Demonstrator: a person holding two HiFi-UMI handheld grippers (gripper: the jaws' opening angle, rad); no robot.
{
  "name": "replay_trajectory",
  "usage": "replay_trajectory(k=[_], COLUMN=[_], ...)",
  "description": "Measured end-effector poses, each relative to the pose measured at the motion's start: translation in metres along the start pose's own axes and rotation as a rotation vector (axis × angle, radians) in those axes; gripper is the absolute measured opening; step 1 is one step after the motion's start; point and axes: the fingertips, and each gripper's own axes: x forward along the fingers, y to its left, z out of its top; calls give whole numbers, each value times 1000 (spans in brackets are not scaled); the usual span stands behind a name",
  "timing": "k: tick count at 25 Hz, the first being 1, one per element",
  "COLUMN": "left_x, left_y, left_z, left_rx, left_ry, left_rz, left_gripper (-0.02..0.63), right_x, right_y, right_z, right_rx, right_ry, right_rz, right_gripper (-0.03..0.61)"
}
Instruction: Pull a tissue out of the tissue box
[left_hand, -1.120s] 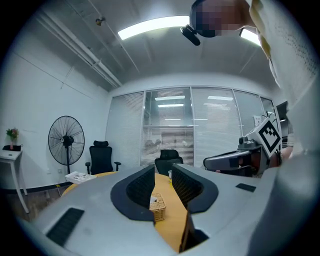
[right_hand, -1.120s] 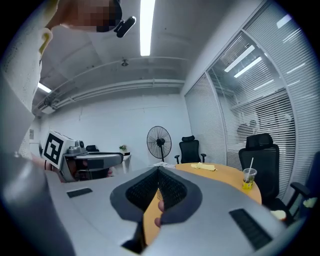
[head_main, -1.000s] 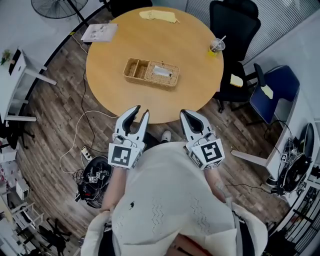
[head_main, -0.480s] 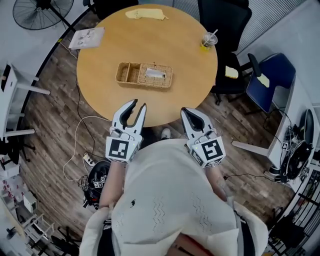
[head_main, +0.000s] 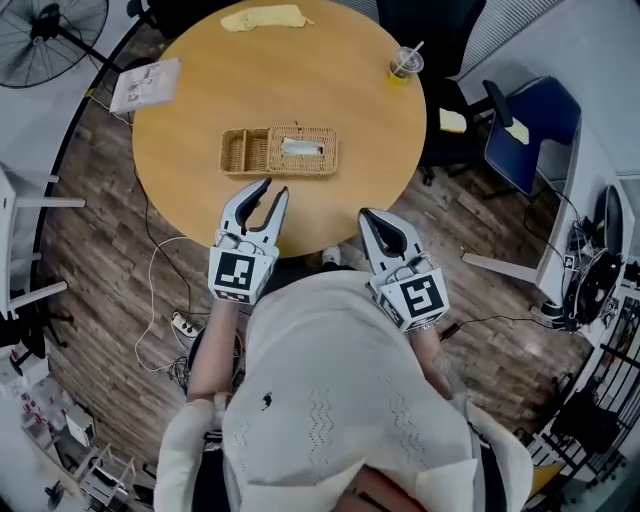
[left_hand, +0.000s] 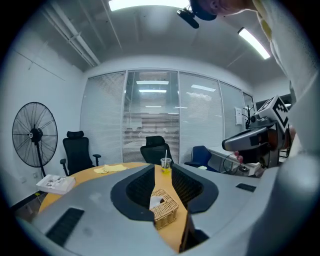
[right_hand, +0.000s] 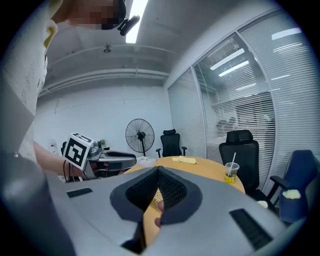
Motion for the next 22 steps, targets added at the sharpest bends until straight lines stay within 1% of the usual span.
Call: replay_trajectory(k=[4,9,13,20,22], left_x=[19,39,55,84,92], left_y=[14,25,35,49,51], left_z=[-11,-27,-43,-71,-79], left_rx=[2,1,-17,-26,-14], left_ry=[20,65,95,172,189], left_rz=[-38,-86,-118,-174,-186], left_gripper=[109,109,109,109,109], right_x=[6,13,18,26,26], right_y=[-2,-4,-3,-2,-3], right_z=[-1,-4,-7,-13,-15], right_rx=[18,33,46,71,78], right_ry=[18,40,53,77,83], right_rz=[-43,-83,-115,-166,-183], right_gripper=[1,2,0,2,2])
